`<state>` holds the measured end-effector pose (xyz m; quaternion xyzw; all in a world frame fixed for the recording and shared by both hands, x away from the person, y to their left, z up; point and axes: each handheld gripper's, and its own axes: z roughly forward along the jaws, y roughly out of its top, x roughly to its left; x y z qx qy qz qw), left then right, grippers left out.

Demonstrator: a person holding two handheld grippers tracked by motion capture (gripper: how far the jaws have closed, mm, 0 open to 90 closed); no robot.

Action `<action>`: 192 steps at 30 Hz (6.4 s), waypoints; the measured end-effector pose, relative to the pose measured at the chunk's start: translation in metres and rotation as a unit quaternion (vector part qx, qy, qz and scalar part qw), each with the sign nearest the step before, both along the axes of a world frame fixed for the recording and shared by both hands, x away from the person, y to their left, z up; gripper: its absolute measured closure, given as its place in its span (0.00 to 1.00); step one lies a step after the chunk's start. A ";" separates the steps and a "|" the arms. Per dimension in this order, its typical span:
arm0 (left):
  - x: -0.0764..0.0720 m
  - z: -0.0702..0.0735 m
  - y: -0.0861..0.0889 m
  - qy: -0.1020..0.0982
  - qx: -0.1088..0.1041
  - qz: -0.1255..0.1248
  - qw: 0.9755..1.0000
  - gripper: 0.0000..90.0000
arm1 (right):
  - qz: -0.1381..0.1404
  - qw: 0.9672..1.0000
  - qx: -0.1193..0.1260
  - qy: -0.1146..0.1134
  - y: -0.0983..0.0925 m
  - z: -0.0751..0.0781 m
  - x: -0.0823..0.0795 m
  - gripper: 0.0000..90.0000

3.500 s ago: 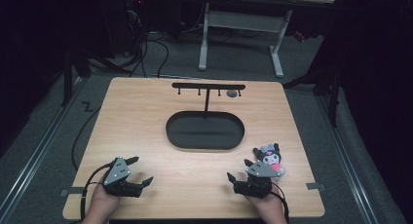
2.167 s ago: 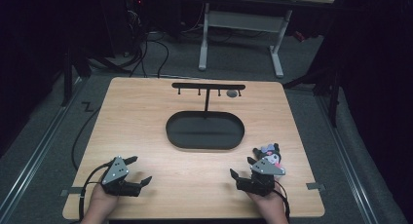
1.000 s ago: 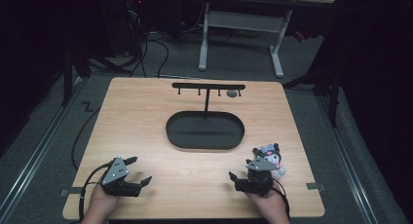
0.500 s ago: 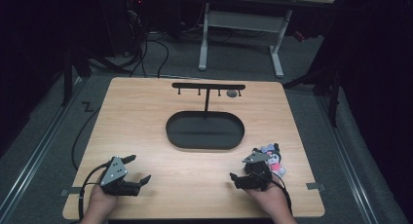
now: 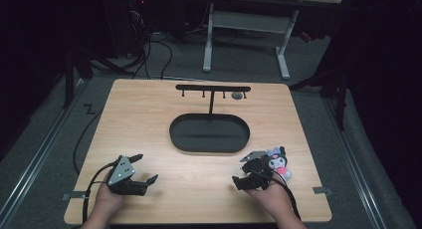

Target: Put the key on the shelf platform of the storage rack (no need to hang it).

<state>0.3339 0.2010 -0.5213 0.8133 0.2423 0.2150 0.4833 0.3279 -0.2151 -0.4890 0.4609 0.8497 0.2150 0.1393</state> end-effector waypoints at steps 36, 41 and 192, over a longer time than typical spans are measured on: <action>-0.015 -0.002 0.011 0.021 0.007 0.008 1.000 0.11 | 0.020 0.987 -0.093 0.133 0.008 0.012 0.023 0.24; -0.013 -0.003 0.010 0.022 0.009 0.006 1.000 0.11 | 0.022 0.982 -0.111 0.154 -0.002 0.017 0.021 0.23; -0.011 -0.003 0.013 0.028 0.005 0.003 1.000 0.13 | 0.003 0.992 -0.084 0.093 0.031 0.072 0.105 0.52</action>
